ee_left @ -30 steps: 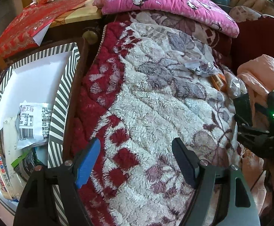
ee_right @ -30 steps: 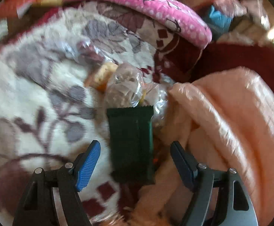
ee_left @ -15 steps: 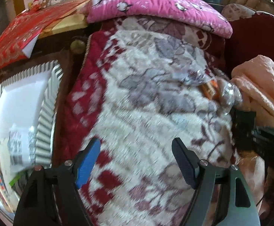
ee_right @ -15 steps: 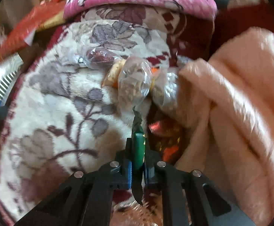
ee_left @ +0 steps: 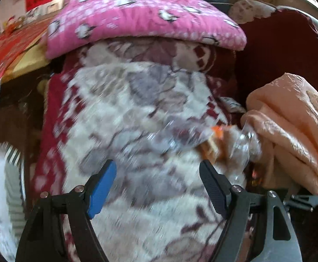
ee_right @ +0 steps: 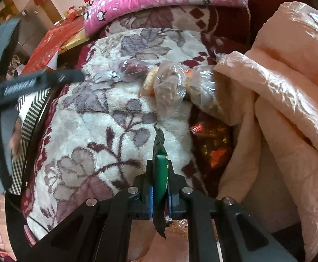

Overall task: Organize snacks
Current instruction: 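Grasp the dark green packet with the right tool, then grasp the clear bag of red dates with the left tool while the right tool holds the green packet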

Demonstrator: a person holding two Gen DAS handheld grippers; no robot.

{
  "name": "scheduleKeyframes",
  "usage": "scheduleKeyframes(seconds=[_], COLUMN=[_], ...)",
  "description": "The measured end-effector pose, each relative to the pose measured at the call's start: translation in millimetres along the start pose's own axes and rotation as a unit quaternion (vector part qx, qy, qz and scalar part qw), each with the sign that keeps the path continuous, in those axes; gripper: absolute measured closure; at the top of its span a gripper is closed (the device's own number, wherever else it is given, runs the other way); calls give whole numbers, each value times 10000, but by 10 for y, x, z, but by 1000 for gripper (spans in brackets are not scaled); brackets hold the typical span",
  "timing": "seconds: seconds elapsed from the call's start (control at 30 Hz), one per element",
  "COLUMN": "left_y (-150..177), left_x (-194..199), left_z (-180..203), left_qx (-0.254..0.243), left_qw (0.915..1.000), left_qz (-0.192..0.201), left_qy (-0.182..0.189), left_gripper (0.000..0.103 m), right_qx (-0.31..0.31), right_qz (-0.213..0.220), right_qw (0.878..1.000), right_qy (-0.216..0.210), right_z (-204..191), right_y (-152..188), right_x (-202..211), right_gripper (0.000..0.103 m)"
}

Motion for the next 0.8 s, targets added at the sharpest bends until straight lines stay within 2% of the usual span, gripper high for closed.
scheduleKeyframes(seconds=[0.17, 0.47, 0.5, 0.53, 0.63, 0.67, 0.8], left_y=[-114, -217, -217, -219, -170, -140, -59], left_x=[-349, -912, -926, -926, -866, -829, -561], left_z=[289, 368, 355, 347, 316, 298, 142], left_qx=[-631, -262, -157, -76, -153, -201, -35], left_qw=[9979, 9976, 9975, 9971, 9972, 9974, 9986], left_qz=[-151, -643, -670, -699, -691, -656, -493], left_qy=[-19, 59, 178, 290, 233, 198, 210], left_gripper=[25, 26, 40, 45, 52, 58, 63], right_qx=[-125, -174, -186, -194, -205, -198, -125], right_qz=[-5, -7, -9, -6, 19, 34, 103], right_qw=[9999, 9997, 9997, 9997, 9997, 9997, 9996], right_qy=[-65, -158, -157, -157, -162, -168, -214], right_z=[86, 103, 111, 119, 123, 117, 47], right_y=[40, 40, 44, 42, 35, 29, -5], right_x=[-26, -60, -61, -61, -50, -45, -11], right_gripper=[94, 94, 94, 94, 94, 94, 94])
Point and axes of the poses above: each gripper's, at about its wrist camera, not at the fingertips, and x roughly against the way its jaws point, z to its right, y to its underside, the point moved 5 cm from there along -x, roughly the way its jaws point, and after that the axes turned 15 degrees about x, right-handed, at the moved point
